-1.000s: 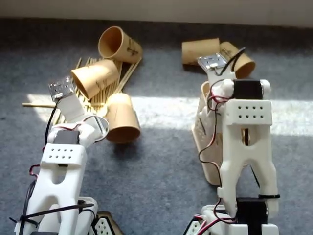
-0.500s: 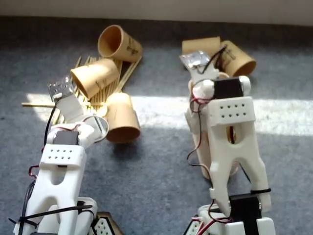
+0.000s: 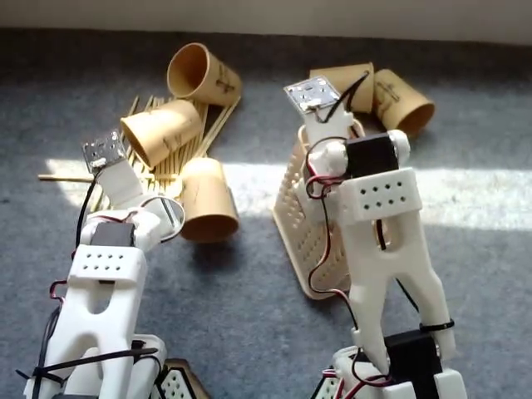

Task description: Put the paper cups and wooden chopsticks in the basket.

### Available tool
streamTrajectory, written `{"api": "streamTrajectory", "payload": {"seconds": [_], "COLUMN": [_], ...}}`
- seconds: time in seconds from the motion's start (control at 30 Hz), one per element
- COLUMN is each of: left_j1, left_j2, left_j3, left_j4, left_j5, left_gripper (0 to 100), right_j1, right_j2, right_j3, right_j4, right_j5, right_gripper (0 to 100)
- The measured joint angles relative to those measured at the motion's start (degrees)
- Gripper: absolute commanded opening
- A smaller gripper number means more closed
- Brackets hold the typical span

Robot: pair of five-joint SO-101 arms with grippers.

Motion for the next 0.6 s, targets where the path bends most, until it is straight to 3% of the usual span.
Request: {"api": "streamTrajectory", "payload": {"seconds": [0.13,0.37,0.6], "left_j1": [0.00,0.00,0.00], "left_j2": [0.00,0.00,0.00], "left_j3": [0.00,0.00,0.00], "left_j4": [0.00,0.00,0.00], "left_j5": [0.00,0.00,0.00], "left_gripper": [23,23,23], "right_j1": [0.00,0.00,-0.53], "right_j2": [0.00,0.00,-1.41], "right_j3": [0.00,-0.26,-9.67], "right_j4": [0.00,0.00,-0.62], "right_j5": [0.00,0.70,0.70], "right_gripper": [2.9,23.3,24.9]}}
